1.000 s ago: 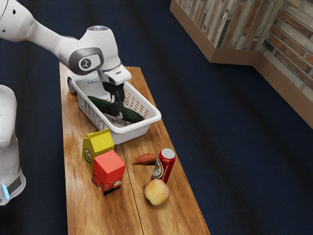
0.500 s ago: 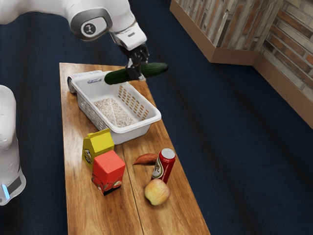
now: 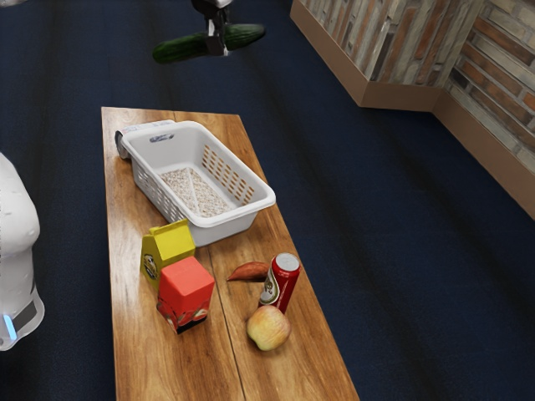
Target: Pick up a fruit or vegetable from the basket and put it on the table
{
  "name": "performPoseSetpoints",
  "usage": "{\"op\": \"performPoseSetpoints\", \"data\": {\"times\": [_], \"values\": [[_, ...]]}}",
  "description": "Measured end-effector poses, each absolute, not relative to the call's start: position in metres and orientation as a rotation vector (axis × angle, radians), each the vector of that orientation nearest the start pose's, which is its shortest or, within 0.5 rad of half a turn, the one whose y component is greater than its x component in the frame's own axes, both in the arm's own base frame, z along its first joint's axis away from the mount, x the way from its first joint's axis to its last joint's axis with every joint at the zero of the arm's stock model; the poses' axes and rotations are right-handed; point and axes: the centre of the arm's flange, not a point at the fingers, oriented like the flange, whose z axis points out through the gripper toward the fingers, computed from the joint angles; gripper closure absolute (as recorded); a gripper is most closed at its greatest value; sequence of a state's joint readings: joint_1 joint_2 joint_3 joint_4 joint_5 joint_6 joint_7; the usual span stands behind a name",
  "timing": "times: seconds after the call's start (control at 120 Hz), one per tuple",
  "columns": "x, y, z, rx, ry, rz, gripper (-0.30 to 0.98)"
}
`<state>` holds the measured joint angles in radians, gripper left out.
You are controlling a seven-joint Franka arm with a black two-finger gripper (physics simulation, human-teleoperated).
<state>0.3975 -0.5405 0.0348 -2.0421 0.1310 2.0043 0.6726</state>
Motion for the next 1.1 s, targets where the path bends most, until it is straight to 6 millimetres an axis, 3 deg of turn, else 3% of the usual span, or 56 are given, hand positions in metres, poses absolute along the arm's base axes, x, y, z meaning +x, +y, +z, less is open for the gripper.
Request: {"op": "performPoseSetpoints", "data": {"times": [0.142, 0.342, 0.433, 0.525, 0.633, 0.733, 0.792, 0.85, 0.9, 0.958, 1.025, 1.1], "values": [[0.405, 0.258, 0.679, -2.770, 0.260, -0.387, 0.47], [0.425, 0.327, 0.638, -2.825, 0.193, -0.289, 0.45], [0.427, 0.337, 0.632, -2.829, 0.195, -0.287, 0.44], [0.428, 0.337, 0.628, -2.833, 0.215, -0.288, 0.23], [0.426, 0.334, 0.634, -2.822, 0.235, -0.307, 0.10], [0.424, 0.301, 0.667, -2.807, 0.224, -0.426, 0.05], [0.425, 0.274, 0.675, -2.876, 0.056, -0.525, 0.03], [0.440, 0.230, 0.677, -2.961, -0.149, -0.560, 0.02], [0.453, 0.179, 0.681, -3.032, -0.336, -0.542, 0.02], [0.453, 0.122, 0.701, -3.082, -0.567, -0.508, 0.01], [0.448, 0.078, 0.725, -3.088, -0.852, -0.436, 0.01], [0.443, 0.044, 0.717, -3.032, -1.157, -0.267, 0.00]]}}
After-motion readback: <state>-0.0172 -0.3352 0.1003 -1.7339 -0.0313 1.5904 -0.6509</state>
